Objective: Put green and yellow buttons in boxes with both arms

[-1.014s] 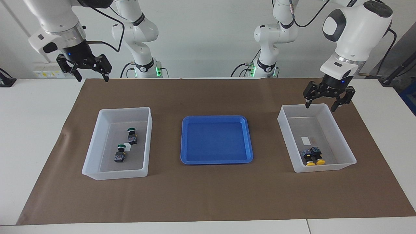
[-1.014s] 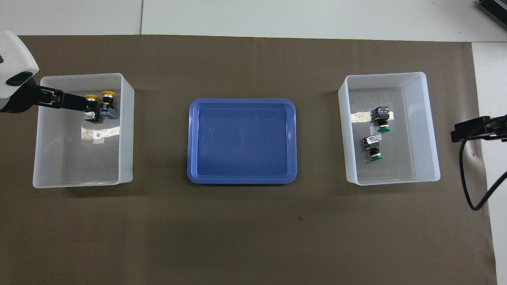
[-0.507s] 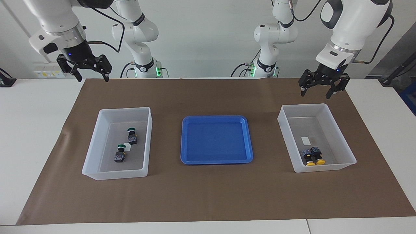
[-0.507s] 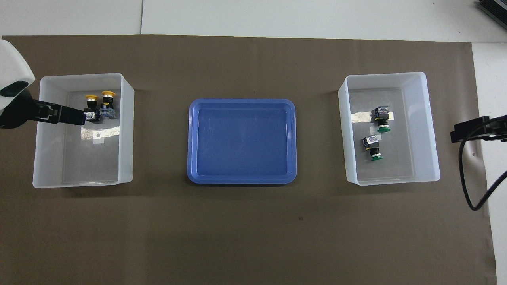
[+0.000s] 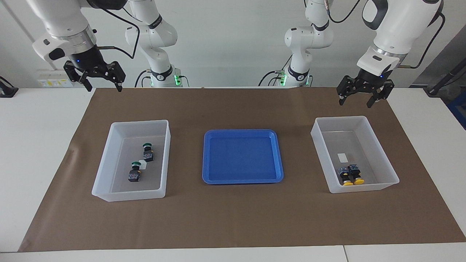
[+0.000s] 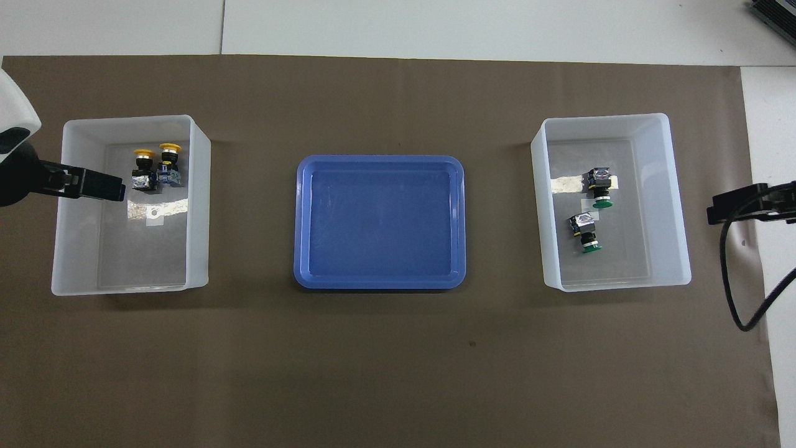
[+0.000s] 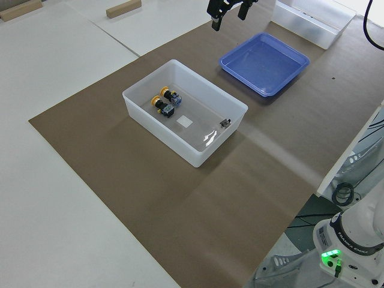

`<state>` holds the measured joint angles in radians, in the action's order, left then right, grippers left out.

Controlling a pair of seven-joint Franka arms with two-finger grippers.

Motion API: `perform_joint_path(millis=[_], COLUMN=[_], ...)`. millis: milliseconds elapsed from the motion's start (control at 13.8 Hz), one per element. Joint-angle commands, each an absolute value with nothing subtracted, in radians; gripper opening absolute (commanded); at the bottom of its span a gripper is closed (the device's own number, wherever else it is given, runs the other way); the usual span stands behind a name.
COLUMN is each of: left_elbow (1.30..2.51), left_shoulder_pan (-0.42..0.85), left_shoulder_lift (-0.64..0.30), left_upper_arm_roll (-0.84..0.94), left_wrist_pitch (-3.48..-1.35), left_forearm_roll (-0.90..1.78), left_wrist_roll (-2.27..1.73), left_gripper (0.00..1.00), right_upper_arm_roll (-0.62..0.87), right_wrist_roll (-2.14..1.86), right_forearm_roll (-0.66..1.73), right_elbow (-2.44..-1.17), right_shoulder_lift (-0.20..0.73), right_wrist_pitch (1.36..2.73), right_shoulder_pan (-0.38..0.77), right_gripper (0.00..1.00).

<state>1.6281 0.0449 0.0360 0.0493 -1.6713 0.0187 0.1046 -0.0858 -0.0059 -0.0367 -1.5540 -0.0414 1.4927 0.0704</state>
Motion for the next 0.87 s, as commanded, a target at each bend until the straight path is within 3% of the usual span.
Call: perform_joint_path(millis=[0, 797], left_elbow=[1.525, 1.575], left_shoulder_pan=[0.043, 0.038], left_shoulder_lift=[0.000, 0.023], left_upper_arm_roll=[0.049, 0.041], left_wrist_pitch=[-1.563, -1.574], left_forearm_roll=[0.002, 0.000], left_wrist_roll=[0.084, 0.052], left_gripper=[1.00, 1.00], right_upper_arm_roll=[-0.080, -0.080], right_wrist_roll=[-0.021, -0.021], right_forearm_roll=[-0.040, -0.040], right_elbow=[-1.586, -1.588], right_shoulder_lift=[-0.066, -0.067], right_wrist_pitch=[1.506, 1.506], right_shoulder_pan=[0.060, 0.058], right_gripper=[1.00, 1.00])
